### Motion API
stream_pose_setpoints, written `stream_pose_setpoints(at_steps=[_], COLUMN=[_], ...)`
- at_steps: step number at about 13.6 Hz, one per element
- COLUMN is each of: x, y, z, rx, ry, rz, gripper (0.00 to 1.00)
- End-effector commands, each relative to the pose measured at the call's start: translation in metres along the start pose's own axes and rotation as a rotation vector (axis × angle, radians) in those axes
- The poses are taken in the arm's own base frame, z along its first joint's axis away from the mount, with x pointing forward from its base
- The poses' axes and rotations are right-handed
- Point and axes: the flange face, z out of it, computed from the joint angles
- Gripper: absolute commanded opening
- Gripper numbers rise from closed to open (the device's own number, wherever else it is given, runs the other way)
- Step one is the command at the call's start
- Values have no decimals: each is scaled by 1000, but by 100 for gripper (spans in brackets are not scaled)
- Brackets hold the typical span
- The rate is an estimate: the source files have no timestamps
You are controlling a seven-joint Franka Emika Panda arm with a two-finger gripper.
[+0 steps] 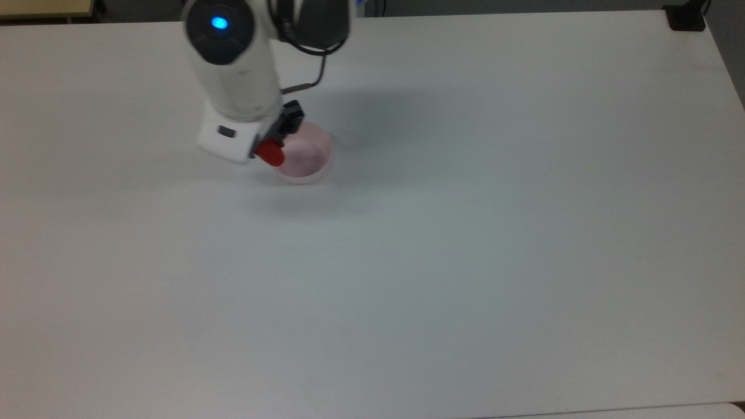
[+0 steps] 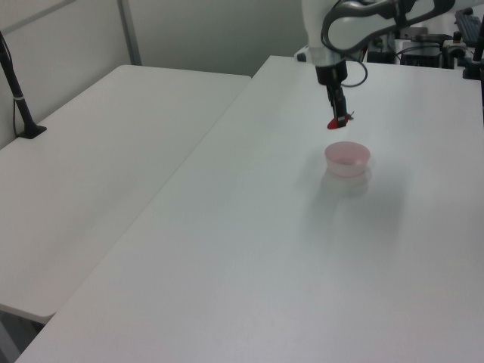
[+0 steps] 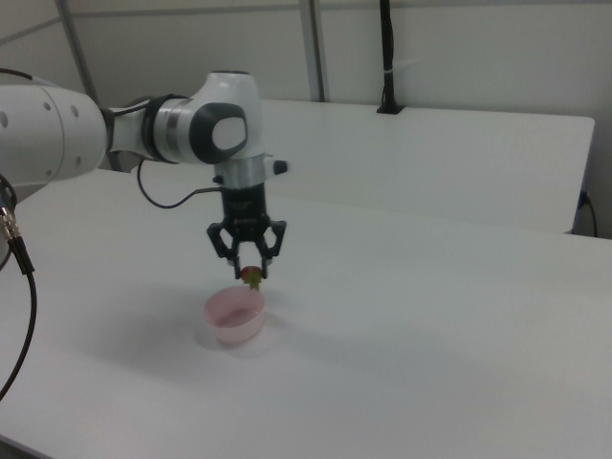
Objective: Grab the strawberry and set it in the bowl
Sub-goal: 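Lift the strawberry and carry it over the pink bowl, then lower the strawberry into the bowl and open the gripper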
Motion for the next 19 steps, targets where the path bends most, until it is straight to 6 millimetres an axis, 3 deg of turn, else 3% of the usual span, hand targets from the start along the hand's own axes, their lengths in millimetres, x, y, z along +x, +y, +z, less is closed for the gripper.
stream_pose_setpoints(at_steps=[1,5,7,8,9,10,11,14,19], x=[1,0,1,2,1,1,0,-3,-43], y=[-28,-37,-38,-38,-37,-37,-36,-38,-42], z=[13,27,35,36,36,35,31,8,-88], rx=[9,20,21,19,20,20,21,18,-14], ry=[-51,-103,-116,-117,-118,-120,-116,-97,15], rz=[57,49,61,71,77,79,83,86,113], gripper=[34,34,40,48,65,90,100,100,100])
